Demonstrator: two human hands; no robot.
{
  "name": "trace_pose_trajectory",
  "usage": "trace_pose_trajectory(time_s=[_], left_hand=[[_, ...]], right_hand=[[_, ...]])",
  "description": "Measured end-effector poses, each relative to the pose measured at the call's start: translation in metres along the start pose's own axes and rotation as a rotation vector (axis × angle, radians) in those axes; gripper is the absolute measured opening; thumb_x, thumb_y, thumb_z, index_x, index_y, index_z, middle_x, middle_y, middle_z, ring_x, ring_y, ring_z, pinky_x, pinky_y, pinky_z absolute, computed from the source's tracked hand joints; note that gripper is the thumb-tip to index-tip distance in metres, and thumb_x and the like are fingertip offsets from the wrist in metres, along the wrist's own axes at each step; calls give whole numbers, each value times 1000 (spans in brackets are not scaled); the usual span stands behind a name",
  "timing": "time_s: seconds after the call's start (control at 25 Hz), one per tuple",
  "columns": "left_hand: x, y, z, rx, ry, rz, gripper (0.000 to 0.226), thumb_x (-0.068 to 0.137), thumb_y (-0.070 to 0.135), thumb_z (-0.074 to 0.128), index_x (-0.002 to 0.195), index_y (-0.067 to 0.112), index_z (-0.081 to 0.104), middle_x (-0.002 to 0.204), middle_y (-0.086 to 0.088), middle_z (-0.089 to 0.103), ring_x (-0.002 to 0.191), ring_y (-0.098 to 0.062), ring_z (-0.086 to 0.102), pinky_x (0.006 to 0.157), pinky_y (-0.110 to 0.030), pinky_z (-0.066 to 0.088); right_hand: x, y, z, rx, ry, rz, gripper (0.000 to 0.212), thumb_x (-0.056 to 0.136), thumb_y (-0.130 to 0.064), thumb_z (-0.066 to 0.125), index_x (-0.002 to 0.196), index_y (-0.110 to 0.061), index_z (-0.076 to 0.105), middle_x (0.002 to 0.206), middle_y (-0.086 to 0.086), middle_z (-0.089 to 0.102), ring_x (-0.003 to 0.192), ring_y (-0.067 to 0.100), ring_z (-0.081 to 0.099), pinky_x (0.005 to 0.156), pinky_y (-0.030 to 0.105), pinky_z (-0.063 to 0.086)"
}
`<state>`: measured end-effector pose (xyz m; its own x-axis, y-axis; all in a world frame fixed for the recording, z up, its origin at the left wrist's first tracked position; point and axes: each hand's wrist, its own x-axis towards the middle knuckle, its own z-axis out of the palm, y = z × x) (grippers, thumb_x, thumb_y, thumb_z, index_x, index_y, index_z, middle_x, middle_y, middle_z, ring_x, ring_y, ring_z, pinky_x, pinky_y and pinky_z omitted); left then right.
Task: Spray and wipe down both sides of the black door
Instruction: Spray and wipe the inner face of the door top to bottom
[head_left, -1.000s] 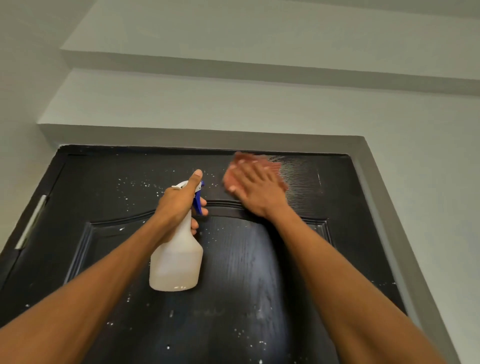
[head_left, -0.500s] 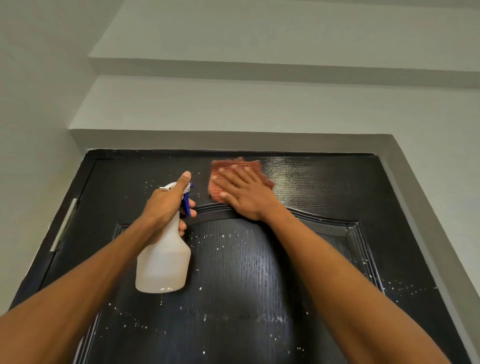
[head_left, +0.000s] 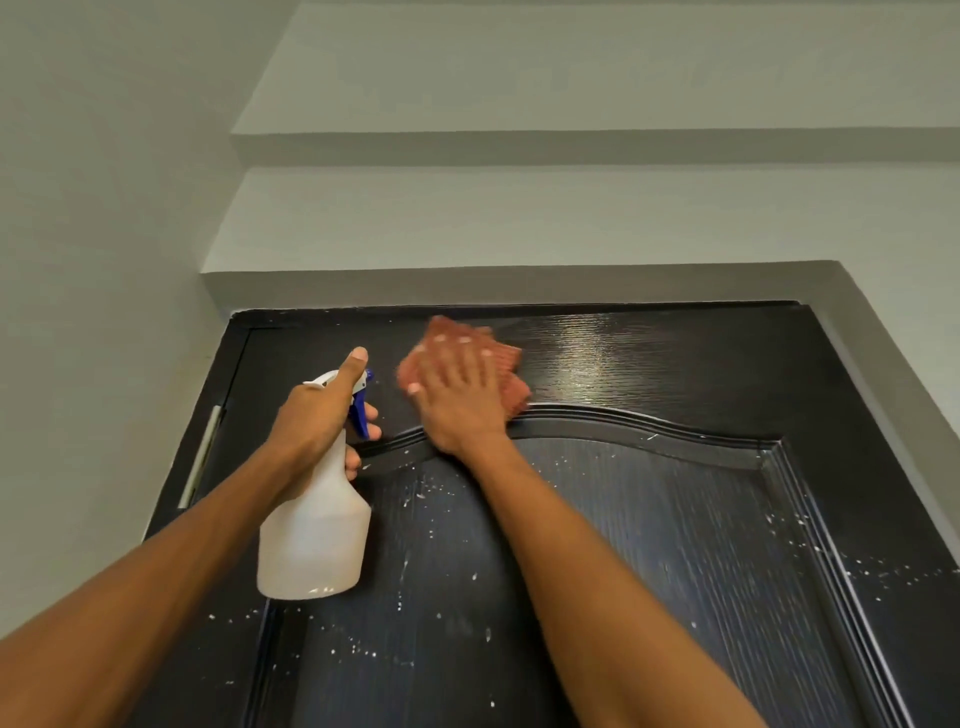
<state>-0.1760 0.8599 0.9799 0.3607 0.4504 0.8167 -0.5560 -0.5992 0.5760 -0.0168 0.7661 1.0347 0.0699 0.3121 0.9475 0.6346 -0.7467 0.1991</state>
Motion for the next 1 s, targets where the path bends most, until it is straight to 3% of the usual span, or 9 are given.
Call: trace_pose_trajectory(time_s=[0.08,0.16,0.24,0.36,0.48,0.64,0.8,0.88,1.0], left_hand=[[1,-6,-13,16,26,-7,70,93,71,43,115,8,62,96,-18,72,46,-18,62,42,-29,50],[2,-9,-23,12,17,-27,71,93,71,42,116,6,62,96,-18,71,43,-15,61,40,-27,49],[1,-11,-27,12,-2,-37,72,93,70,42,115,4,62,95,-19,70,39,-12,60,38,-26,48],[1,-16,-31,13,2,-28,73,94,69,43,112,2,63,97,-24,71,41,-16,59,39,-26,48],[2,-13,-40,-2,3,8,64,94,68,44,115,9,59,98,-23,70,46,-19,60,40,-28,49],[4,-20,-63,42,73,36,58,93,70,44,110,17,60,92,-20,71,52,-28,61,43,-31,52],[-4,-45,-91,136,174,-62,65,90,74,44,107,14,62,86,-18,73,47,-29,59,44,-33,53],[-11,-55,-102,164,211,-90,71,89,75,43,110,9,62,86,-18,73,44,-26,58,42,-31,52],[-18,-54,-102,166,231,-113,75,90,75,42,107,5,63,86,-19,73,44,-27,58,42,-30,52]], right_hand=[[7,-17,-1,-44,-118,-224,59,110,-54,13,165,-35,2,173,-1,-10,158,26,-16,122,48,-19],[7,1,-4,-56,-59,-205,58,109,-54,15,164,-38,5,173,-4,-4,159,24,-10,124,45,-15],[6,43,-13,-56,76,-15,59,108,-56,18,164,-38,10,173,-3,1,160,27,-2,126,45,-7],[7,90,-31,9,119,321,64,107,-57,17,165,-33,7,173,5,0,159,34,-3,127,51,-5],[26,68,-26,55,155,502,67,107,-50,17,166,-19,3,172,14,-5,157,40,-11,125,57,-10],[55,-33,6,19,121,181,70,107,-54,10,165,-14,1,171,17,-5,157,41,-11,124,59,-11],[46,-113,38,-101,-18,-275,66,107,-58,12,165,-28,1,173,7,-7,157,35,-15,124,56,-14],[29,-121,46,-131,-70,-477,64,106,-62,13,164,-36,2,172,1,-7,157,31,-16,124,54,-16],[11,-93,38,-132,-58,-513,64,104,-67,12,163,-42,5,172,-3,-3,158,27,-13,126,54,-11]])
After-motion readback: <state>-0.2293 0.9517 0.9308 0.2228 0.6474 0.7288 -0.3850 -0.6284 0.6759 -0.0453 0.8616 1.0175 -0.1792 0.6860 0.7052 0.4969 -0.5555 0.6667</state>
